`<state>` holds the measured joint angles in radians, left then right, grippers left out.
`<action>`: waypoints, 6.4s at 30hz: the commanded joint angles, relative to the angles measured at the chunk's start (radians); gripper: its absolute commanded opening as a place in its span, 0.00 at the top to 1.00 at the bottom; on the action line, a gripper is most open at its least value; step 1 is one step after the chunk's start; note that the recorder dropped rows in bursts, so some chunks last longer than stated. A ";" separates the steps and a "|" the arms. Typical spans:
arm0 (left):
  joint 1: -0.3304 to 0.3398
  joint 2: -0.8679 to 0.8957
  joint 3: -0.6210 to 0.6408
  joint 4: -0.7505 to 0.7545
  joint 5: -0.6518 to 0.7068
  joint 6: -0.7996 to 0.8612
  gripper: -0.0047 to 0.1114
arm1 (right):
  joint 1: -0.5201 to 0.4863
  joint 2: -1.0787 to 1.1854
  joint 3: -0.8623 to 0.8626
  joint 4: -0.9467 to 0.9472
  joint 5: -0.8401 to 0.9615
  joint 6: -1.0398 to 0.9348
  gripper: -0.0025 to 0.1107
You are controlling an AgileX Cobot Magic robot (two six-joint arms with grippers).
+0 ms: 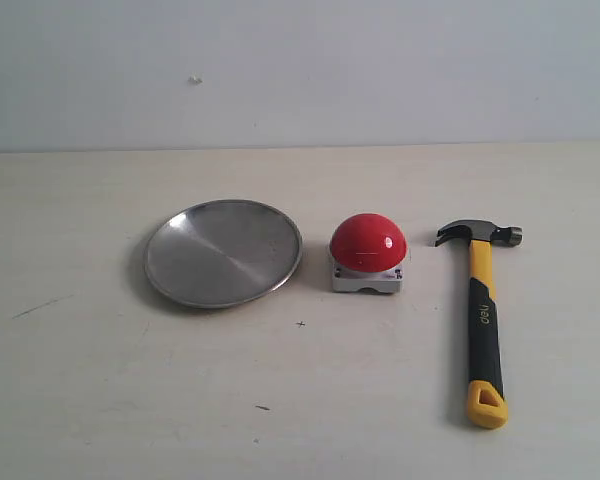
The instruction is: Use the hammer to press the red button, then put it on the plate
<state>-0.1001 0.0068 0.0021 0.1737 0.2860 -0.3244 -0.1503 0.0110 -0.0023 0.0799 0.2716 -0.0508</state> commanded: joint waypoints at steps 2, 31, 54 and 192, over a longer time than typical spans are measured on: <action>0.000 -0.007 -0.002 -0.003 -0.005 0.004 0.96 | -0.006 -0.006 0.002 -0.007 -0.005 0.000 0.98; 0.000 -0.007 -0.002 -0.003 -0.005 0.004 0.96 | -0.006 -0.006 0.002 0.033 -0.222 0.075 0.98; 0.000 -0.007 -0.002 -0.003 -0.005 0.004 0.96 | -0.006 0.237 -0.309 0.041 -0.664 0.496 0.98; -0.002 -0.007 -0.002 -0.149 -0.462 -0.519 0.96 | 0.139 0.915 -0.971 0.317 0.415 -0.043 0.98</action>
<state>-0.1001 0.0068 0.0021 0.0408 -0.0921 -0.6212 -0.0128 0.9280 -1.0069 0.2864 0.8175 -0.0190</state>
